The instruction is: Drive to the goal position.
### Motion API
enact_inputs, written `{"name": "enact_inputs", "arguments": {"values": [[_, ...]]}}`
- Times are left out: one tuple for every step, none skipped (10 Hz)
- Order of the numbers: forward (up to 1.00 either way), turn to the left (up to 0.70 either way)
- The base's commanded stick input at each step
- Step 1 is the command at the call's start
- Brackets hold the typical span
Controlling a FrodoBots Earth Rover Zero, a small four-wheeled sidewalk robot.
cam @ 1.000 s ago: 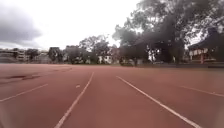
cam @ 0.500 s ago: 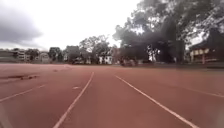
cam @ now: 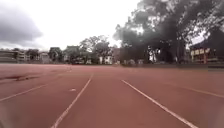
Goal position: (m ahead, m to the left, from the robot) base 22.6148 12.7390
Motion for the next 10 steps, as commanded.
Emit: {"name": "enact_inputs", "arguments": {"values": [[0.45,0.0],[0.45,0.0],[0.45,0.0],[0.45,0.0],[0.45,0.0],[0.45,0.0],[0.45,0.0],[0.45,0.0],[0.45,0.0],[0.45,0.0]]}}
